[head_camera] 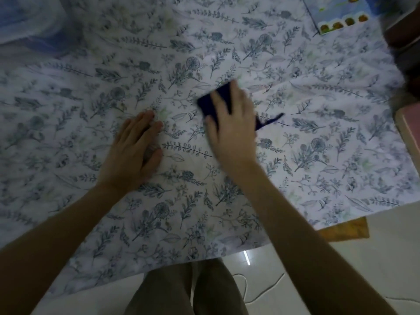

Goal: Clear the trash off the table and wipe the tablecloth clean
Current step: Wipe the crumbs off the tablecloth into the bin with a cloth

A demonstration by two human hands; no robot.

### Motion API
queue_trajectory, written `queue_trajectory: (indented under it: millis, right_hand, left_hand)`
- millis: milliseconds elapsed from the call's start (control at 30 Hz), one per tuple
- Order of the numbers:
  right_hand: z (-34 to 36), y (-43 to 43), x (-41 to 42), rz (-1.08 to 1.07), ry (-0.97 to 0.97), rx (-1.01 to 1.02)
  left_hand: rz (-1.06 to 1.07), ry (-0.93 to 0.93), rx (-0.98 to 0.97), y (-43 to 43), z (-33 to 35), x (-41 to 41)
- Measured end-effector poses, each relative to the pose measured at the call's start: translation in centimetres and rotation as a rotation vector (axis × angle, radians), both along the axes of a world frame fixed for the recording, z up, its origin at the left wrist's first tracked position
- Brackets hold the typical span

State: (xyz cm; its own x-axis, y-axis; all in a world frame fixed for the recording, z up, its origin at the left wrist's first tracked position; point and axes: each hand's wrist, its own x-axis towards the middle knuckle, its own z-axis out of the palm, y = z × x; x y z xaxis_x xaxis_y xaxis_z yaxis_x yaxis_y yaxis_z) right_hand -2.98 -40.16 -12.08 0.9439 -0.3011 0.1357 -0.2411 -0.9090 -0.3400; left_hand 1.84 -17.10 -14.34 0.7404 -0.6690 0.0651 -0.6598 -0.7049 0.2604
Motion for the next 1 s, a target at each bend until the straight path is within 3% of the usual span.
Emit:
queue_trajectory:
  millis: [167,267,333,433,600,700,833,1000]
  right_hand:
    - [-0.6,2.1,-9.2,0.484,0.077,-0.005]
    - [-0.6,-1.9,-16.0,0.587,0.132,-0.066]
    - [-0.3,-6.1,-18.5,0.529,0.166,-0.050]
    - [0.9,-11.1,-18.1,0.275,0.193,0.013]
    - [0.6,-11.5,-8.0,-0.200,0.063,0.033]
    - [0.1,-7.0,-1.7,-0.271,-0.017,0.041]
    - [0.3,1.2,-0.2,0.080,0.015,-0.005]
    - [-0.9,3.4,-10.8,0.444,0.059,-0.013]
  left_hand:
    - [-0.002,0.005,0.016,0.1,0.1,-0.1]
    - [0.000,0.036,0.043,0.1,0.2,0.0]
    - [0.006,0.044,0.059,0.2,0.3,0.0]
    - [0.018,0.058,0.040,0.2,0.3,0.0]
    - [0.021,0.060,0.040,0.2,0.2,-0.1]
    - [0.017,0.062,0.031,0.2,0.1,-0.1]
    - [0.017,0.056,0.022,0.2,0.1,0.0]
    - [0.008,0.036,0.011,0.2,0.1,0.0]
